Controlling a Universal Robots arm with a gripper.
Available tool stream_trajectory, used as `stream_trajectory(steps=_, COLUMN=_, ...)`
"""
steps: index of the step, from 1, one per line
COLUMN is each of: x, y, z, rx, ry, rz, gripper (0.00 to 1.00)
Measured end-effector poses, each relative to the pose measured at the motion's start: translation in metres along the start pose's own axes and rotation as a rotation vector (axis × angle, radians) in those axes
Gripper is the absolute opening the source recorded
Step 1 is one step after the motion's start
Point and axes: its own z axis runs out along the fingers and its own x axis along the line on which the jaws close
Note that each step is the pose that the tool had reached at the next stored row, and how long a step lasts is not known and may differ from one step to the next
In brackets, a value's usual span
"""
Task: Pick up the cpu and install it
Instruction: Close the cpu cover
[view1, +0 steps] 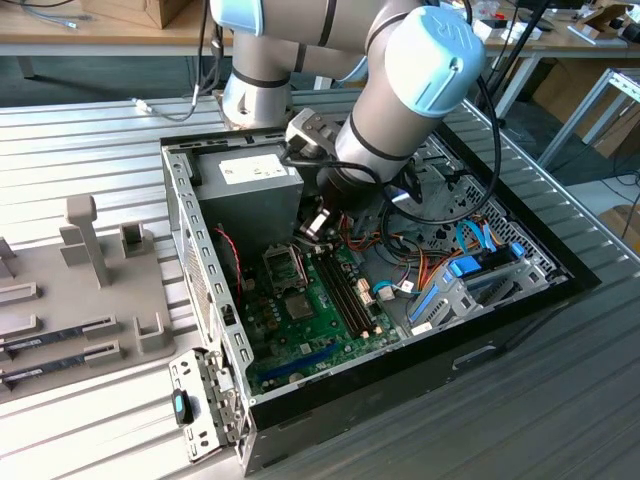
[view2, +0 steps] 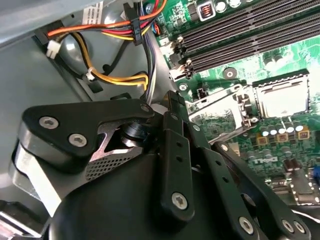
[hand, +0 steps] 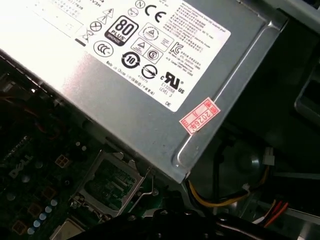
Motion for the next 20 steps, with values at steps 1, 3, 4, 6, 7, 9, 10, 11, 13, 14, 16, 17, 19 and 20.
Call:
stream_trajectory(steps=1, x=0.0001, y=-0.0003, z=0.0012, rx=-0.0003, ry=0.0007, rz=-0.003, gripper=0.11)
stream_trajectory(steps=3, x=0.0003, y=-0.0011, z=0.0043, rx=-0.0006, ry=0.0009, rz=-0.004, gripper=0.11)
stream_trajectory(steps=4, x=0.0003, y=-0.0013, z=0.0055, rx=-0.0008, ry=0.0007, rz=-0.004, gripper=0.11)
stream_trajectory(steps=6, x=0.0006, y=-0.0021, z=0.0087, rx=-0.0018, ry=0.0004, rz=-0.005, gripper=0.11)
stream_trajectory(steps=7, x=0.0007, y=-0.0023, z=0.0098, rx=-0.0020, ry=0.0004, rz=-0.006, gripper=0.11)
stream_trajectory(steps=9, x=0.0012, y=-0.0033, z=0.0142, rx=-0.0036, ry=-0.0003, rz=-0.008, gripper=0.11)
stream_trajectory(steps=10, x=0.0012, y=-0.0035, z=0.0151, rx=-0.0044, ry=-0.0007, rz=-0.008, gripper=0.11)
stream_trajectory(steps=11, x=0.0014, y=-0.0037, z=0.0160, rx=-0.0053, ry=-0.0013, rz=-0.009, gripper=0.11)
stream_trajectory(steps=13, x=0.0016, y=-0.0042, z=0.0182, rx=-0.0074, ry=-0.0025, rz=-0.010, gripper=0.11)
stream_trajectory(steps=14, x=0.0017, y=-0.0044, z=0.0192, rx=-0.0080, ry=-0.0028, rz=-0.011, gripper=0.11)
stream_trajectory(steps=16, x=0.0019, y=-0.0048, z=0.0214, rx=-0.0092, ry=-0.0032, rz=-0.012, gripper=0.11)
stream_trajectory(steps=17, x=0.0020, y=-0.0050, z=0.0223, rx=-0.0098, ry=-0.0034, rz=-0.013, gripper=0.11)
stream_trajectory(steps=19, x=0.0022, y=-0.0053, z=0.0239, rx=-0.0108, ry=-0.0036, rz=-0.015, gripper=0.11)
stream_trajectory(steps=20, x=0.0022, y=-0.0055, z=0.0250, rx=-0.0116, ry=-0.0039, rz=-0.016, gripper=0.11)
